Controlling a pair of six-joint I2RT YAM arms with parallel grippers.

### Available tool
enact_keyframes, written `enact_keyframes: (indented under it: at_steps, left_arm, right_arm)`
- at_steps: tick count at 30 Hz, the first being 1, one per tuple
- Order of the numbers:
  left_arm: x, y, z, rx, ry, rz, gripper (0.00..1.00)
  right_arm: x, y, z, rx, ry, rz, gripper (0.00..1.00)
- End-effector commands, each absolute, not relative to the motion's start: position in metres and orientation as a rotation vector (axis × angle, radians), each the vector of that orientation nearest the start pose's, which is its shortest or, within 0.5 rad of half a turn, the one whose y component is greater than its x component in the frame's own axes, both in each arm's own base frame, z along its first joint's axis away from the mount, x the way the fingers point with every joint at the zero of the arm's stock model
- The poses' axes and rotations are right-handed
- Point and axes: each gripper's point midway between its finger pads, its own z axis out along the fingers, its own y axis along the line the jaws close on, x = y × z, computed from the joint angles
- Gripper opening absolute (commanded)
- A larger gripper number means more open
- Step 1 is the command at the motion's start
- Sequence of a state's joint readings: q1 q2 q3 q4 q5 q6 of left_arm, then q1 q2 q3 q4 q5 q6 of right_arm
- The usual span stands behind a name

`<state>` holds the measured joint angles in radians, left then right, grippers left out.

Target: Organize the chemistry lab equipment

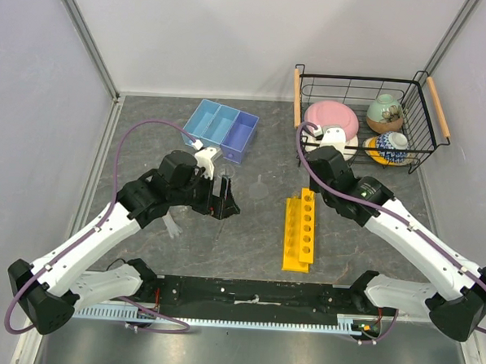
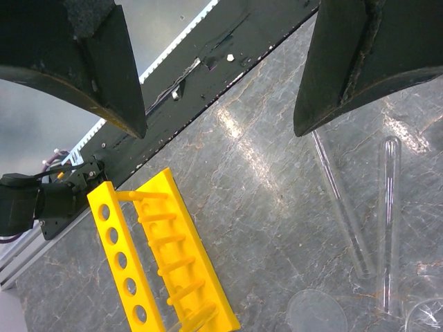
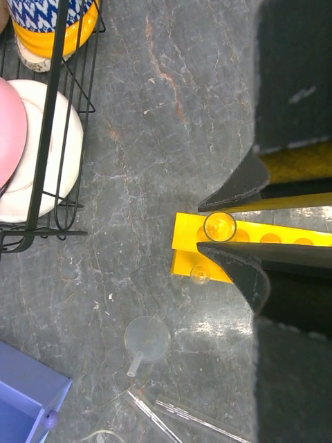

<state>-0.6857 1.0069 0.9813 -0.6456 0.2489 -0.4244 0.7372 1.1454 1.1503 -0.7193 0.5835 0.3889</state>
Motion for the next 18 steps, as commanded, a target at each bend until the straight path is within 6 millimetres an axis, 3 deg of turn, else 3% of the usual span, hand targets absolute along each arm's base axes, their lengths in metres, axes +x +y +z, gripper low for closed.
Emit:
enact_keyframes:
  at_steps: [1, 18]
  left_arm:
    - [0.19, -0.226, 0.221, 0.48, 2.273, -0.822, 0.93]
    - [0.19, -0.224, 0.222, 0.478, 2.264, -0.815, 0.93]
  right_arm:
    - [0.291, 0.146, 0.245, -0.029, 2.091, -0.005, 0.21]
    - [0.292, 0.148, 0.225, -0.009, 2.102, -0.008, 0.21]
